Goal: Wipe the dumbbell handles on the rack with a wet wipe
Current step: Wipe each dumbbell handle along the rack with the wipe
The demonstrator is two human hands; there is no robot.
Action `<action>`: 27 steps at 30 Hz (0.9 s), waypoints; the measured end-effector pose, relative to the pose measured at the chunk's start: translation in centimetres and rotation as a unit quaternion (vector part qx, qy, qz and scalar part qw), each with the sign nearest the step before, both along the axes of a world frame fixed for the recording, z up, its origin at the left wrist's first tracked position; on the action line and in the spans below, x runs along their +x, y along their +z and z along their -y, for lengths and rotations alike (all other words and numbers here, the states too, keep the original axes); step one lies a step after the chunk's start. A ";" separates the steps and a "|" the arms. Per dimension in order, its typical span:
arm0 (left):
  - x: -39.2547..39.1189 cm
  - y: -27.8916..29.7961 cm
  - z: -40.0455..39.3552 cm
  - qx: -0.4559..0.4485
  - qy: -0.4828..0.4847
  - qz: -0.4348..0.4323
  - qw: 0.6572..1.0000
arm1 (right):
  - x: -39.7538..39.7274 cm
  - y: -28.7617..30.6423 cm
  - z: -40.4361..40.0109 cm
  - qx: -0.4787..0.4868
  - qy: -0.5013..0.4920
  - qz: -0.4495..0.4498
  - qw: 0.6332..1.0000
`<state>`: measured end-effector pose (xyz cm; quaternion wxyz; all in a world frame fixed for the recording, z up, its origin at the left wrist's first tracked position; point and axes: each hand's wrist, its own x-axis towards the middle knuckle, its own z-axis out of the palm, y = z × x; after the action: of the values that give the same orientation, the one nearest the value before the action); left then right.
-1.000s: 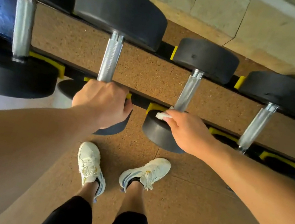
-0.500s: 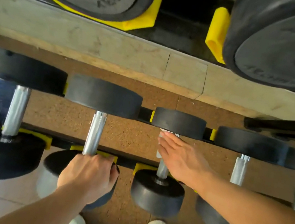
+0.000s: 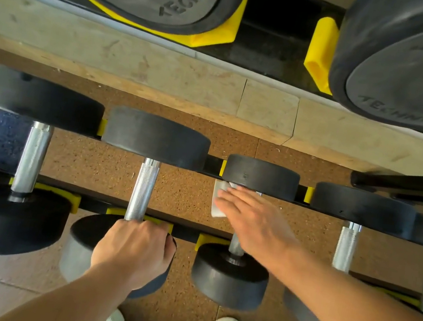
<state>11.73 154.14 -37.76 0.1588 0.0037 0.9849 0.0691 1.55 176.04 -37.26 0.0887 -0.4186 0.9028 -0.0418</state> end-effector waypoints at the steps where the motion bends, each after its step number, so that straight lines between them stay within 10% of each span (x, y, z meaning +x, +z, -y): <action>1: 0.0 0.1 0.0 0.002 0.001 -0.002 1.000 | -0.8 -0.3 -0.4 0.041 0.047 -0.025 0.998; 6: -0.1 0.1 0.0 -0.008 -0.003 0.004 1.000 | -0.2 -1.7 -2.1 0.167 0.032 0.027 0.985; 15: -0.1 0.0 0.0 -0.003 0.012 0.015 1.000 | 4.1 0.4 -0.5 0.050 -0.134 0.263 0.954; 21: -0.3 0.2 0.0 0.004 0.013 0.008 1.000 | -0.8 -0.3 -0.6 0.077 0.017 0.014 0.997; 27: -0.3 0.3 -0.1 -0.001 0.021 0.009 1.000 | 1.3 -0.9 -2.0 0.121 0.033 0.044 0.991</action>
<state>11.45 154.23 -37.49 0.1665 -0.0175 0.9833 0.0709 2.86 178.01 -38.12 0.1802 -0.4319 0.8822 0.0523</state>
